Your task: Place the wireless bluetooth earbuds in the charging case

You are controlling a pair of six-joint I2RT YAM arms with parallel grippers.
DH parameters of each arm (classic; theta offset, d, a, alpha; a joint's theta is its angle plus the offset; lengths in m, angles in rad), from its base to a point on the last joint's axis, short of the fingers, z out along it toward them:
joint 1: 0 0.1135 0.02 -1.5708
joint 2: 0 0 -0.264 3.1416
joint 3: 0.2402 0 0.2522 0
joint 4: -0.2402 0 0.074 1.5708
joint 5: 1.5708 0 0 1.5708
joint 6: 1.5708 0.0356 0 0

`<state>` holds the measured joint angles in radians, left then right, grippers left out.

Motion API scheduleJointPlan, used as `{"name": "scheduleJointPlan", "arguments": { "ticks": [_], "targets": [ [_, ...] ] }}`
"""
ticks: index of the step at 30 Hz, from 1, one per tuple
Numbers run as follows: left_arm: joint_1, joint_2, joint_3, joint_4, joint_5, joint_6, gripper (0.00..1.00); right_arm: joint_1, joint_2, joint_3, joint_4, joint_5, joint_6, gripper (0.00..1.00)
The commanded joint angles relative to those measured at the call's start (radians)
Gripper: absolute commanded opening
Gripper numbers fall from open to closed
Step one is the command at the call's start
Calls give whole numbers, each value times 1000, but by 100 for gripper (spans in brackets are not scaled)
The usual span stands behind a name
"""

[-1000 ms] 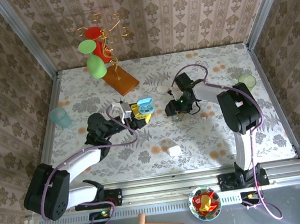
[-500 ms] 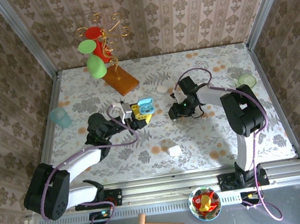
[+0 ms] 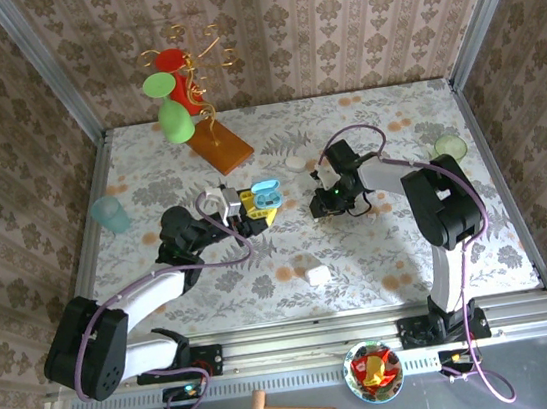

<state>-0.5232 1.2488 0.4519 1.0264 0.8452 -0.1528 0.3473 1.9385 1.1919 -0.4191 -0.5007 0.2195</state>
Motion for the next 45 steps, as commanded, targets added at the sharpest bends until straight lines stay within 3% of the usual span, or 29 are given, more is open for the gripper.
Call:
{"name": "scheduleJointPlan", "arguments": {
  "ticks": [1,6,9,13,28,36,45],
  "targets": [
    [-4,10,10,44,20,10,25,5,2,-16,-6,-7,21,17],
    [-4,11,8,45,20,9,25,5,-47,-62,22,-26,73,23],
    [-4,15,8,45,20,12,25,4,-88,-93,43,-15,87,33],
    [-4,25,13,57,25,6,25,-9,-86,-77,37,7,72,36],
    [-4,20,12,51,21,9,25,-25,29,-23,76,-70,93,35],
    [-4,34,19,66,27,4,25,-35,7,-67,145,-142,128,27],
    [-4,34,19,70,31,2,25,-39,25,-71,157,-177,138,28]
  ]
}}
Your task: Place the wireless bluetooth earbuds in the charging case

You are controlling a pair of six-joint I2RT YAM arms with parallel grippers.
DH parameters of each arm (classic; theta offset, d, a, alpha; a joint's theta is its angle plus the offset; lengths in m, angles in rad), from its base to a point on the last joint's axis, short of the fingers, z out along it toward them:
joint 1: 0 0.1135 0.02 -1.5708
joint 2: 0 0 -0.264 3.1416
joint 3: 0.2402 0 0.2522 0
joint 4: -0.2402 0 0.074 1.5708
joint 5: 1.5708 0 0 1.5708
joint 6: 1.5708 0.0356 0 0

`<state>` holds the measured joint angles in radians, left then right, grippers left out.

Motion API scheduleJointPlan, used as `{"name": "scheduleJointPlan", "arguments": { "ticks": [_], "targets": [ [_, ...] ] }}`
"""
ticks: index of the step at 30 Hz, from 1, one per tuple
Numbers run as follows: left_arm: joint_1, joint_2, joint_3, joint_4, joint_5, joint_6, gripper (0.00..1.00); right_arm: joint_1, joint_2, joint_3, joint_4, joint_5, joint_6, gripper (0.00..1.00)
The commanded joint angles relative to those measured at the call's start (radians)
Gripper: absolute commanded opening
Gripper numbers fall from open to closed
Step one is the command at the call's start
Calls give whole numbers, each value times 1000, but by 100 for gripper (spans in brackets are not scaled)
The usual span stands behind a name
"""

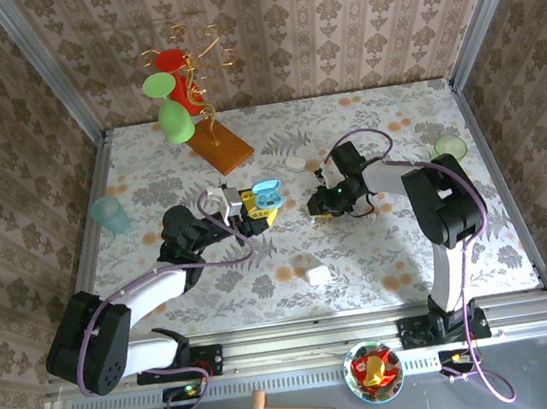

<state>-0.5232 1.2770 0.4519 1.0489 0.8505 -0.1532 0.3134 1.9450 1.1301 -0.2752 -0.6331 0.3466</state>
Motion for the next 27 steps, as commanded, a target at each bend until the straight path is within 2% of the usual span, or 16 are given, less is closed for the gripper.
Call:
{"name": "scheduleJointPlan", "arguments": {
  "ticks": [1,10,19,23,27],
  "targets": [
    [-4,6,19,46,25,4,25,-4,23,-7,12,-44,10,28],
    [-4,18,27,53,27,4,25,0,48,11,-29,-12,-17,27],
    [-4,35,24,74,27,-5,25,1,0,-19,-31,33,-14,18],
    [-3,33,21,74,22,-4,25,17,-40,-29,-39,91,1,16],
    [-3,33,19,72,17,1,25,52,-98,-40,-57,233,31,16]
  ]
}}
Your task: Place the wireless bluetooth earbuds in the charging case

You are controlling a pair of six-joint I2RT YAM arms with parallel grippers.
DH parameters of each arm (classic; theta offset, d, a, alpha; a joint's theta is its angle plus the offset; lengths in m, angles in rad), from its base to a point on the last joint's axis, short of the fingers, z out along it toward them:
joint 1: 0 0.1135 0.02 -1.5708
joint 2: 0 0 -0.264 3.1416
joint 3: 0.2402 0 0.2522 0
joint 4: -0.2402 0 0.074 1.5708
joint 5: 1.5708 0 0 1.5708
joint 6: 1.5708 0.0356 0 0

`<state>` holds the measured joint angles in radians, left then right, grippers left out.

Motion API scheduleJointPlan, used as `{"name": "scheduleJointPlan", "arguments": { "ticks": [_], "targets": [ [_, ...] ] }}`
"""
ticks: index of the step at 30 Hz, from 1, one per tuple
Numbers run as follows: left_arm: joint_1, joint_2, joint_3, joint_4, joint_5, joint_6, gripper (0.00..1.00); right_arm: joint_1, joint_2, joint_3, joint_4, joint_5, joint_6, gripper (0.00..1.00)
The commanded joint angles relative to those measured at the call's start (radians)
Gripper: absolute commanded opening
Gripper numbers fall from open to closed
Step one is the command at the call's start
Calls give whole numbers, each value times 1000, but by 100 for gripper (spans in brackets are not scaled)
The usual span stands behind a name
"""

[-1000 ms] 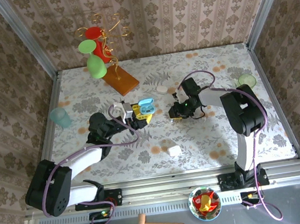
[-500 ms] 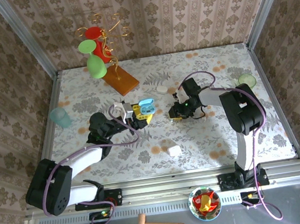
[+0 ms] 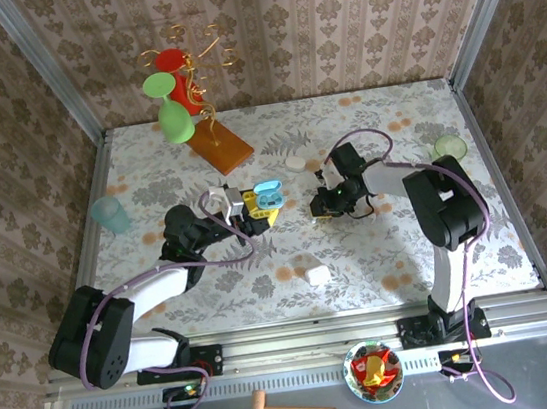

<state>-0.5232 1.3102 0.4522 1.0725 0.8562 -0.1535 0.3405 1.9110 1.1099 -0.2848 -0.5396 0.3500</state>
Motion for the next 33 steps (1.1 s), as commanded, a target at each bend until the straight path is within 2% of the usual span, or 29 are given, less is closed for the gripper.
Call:
{"name": "scheduleJointPlan", "arguments": {
  "ticks": [1,3,6,17,33],
  "targets": [
    [-3,-1,19,45,10,5,25,36,-79,-22,-56,191,39,16],
    [-3,-4,17,36,9,10,25,60,-116,-36,-70,325,71,16],
    [0,-14,11,20,4,26,25,85,-169,-52,-84,445,124,16],
    [20,-66,-10,-48,0,69,25,161,-224,-31,-228,791,256,15],
    [29,-60,2,-75,5,84,25,238,-188,48,-387,1013,412,15]
  ]
}}
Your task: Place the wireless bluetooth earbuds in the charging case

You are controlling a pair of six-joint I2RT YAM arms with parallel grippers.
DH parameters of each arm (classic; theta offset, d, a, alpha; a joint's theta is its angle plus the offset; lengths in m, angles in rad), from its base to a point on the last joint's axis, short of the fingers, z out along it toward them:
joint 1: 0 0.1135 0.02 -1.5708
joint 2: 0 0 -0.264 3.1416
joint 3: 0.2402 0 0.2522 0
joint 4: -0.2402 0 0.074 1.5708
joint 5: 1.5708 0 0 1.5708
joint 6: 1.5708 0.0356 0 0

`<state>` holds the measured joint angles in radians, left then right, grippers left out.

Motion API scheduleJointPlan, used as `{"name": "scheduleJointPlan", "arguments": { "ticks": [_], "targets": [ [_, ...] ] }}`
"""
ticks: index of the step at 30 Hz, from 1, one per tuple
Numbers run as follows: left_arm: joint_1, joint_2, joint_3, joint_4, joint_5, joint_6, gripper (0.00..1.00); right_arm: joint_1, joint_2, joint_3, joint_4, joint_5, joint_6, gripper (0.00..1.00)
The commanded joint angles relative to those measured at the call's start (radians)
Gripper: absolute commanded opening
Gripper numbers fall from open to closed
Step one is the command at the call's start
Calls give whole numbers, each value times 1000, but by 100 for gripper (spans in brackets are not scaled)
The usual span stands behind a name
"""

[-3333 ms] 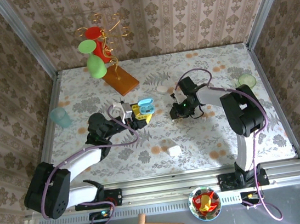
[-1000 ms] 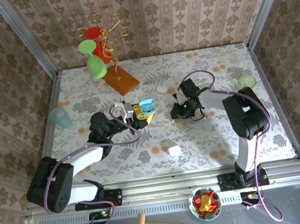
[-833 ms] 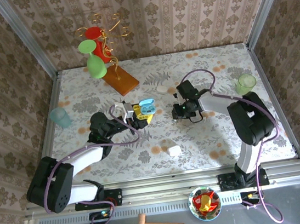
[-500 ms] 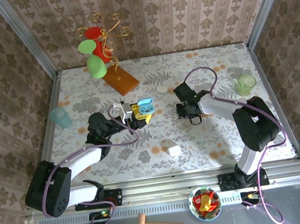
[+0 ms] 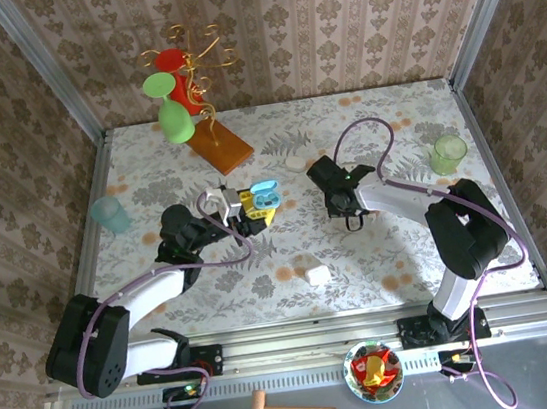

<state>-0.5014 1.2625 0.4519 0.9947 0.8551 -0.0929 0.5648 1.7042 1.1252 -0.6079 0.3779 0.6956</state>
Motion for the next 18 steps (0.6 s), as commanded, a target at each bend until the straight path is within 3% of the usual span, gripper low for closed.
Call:
{"name": "scheduleJointPlan", "arguments": {
  "ticks": [1,12,18],
  "targets": [
    [6,-11,2,3,8,23,25,16,27,41,-74,98,73,15],
    [7,-5,26,-18,21,31,25,54,98,105,-118,109,125,15],
    [7,41,38,-33,6,55,25,55,36,73,-57,59,86,15]
  ]
}}
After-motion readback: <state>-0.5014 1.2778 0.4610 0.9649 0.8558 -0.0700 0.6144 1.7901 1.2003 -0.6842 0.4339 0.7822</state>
